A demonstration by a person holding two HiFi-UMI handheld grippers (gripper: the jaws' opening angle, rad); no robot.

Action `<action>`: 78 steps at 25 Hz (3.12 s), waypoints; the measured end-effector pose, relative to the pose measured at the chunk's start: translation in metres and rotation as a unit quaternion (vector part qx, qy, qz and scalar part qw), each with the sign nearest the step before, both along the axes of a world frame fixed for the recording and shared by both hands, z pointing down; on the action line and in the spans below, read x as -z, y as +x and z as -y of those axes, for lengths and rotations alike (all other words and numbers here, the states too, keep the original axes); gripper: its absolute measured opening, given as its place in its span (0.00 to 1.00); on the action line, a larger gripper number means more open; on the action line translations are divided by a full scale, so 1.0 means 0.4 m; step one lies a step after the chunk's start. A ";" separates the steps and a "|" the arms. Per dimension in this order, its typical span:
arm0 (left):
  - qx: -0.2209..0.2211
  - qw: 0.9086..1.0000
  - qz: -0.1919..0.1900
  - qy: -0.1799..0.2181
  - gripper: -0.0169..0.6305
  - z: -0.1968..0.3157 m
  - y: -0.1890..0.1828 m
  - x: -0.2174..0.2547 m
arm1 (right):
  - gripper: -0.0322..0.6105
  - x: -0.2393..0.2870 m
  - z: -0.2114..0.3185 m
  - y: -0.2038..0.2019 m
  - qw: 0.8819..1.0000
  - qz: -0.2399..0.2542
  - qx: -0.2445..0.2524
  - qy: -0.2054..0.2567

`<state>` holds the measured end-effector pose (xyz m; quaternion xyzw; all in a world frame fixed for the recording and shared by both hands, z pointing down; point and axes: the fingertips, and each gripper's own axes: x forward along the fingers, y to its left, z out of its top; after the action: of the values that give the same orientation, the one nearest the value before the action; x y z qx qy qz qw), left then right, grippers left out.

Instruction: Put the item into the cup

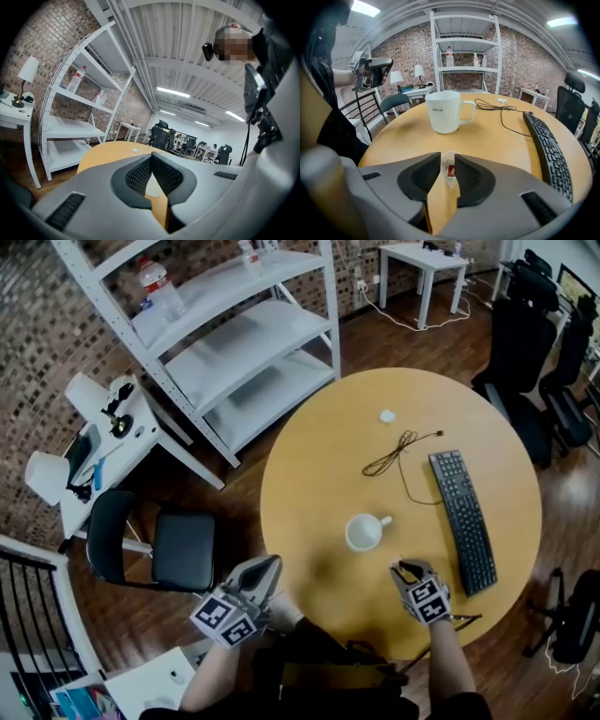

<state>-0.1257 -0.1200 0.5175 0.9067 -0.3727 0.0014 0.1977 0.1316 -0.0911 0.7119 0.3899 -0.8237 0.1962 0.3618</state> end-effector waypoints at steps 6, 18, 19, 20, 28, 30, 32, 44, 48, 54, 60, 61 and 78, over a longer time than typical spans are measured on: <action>0.010 1.000 0.000 0.007 0.03 0.013 -0.018 0.007 | 0.05 0.034 0.013 -0.007 1.000 0.004 0.007 0.011; 0.010 0.998 -0.048 0.034 0.03 0.051 -0.010 0.034 | 0.05 0.373 0.158 -0.055 0.986 0.030 0.034 0.161; 0.014 0.998 -0.051 0.037 0.03 0.052 -0.020 0.040 | 0.05 0.388 0.172 -0.070 0.985 0.037 0.038 0.166; 0.018 0.998 -0.052 0.039 0.03 0.051 -0.033 0.043 | 0.05 0.400 0.185 -0.087 0.984 0.044 0.039 0.167; 0.076 0.996 -0.044 0.033 0.03 0.017 -0.184 0.023 | 0.09 0.337 0.228 -0.187 0.988 0.039 0.047 0.145; 0.082 0.995 -0.043 0.026 0.03 0.009 -0.209 0.011 | 0.09 0.310 0.236 -0.185 0.990 0.034 0.025 0.137; 0.084 0.995 -0.041 0.024 0.03 0.006 -0.227 0.011 | 0.09 0.288 0.241 -0.176 0.991 0.039 0.007 0.125; 0.062 0.995 -0.053 0.050 0.03 0.000 -0.170 0.047 | 0.21 0.340 0.212 -0.165 0.987 0.075 -0.008 0.139; 0.049 0.996 -0.049 0.056 0.03 0.004 -0.157 0.049 | 0.21 0.394 0.187 -0.130 0.981 0.097 -0.022 0.167; 0.017 0.995 -0.050 0.082 0.03 0.041 -0.082 0.080 | 0.15 0.580 0.114 0.024 0.933 0.211 -0.103 0.273; -0.069 0.993 -0.055 0.078 0.03 0.033 0.083 0.091 | 0.10 0.683 -0.037 0.230 0.888 0.213 -0.201 0.355; -0.081 0.992 -0.056 0.079 0.03 0.035 0.109 0.097 | 0.10 0.689 -0.065 0.261 0.880 0.214 -0.218 0.362; -0.163 0.981 -0.073 0.082 0.03 0.025 0.308 0.128 | 0.06 0.633 -0.270 0.433 0.831 0.227 -0.339 0.377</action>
<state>-0.0026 -0.1300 0.4664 0.9660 -0.2036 -0.0638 0.1463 0.3047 0.0169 0.4587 0.6954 -0.7088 0.0643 -0.0999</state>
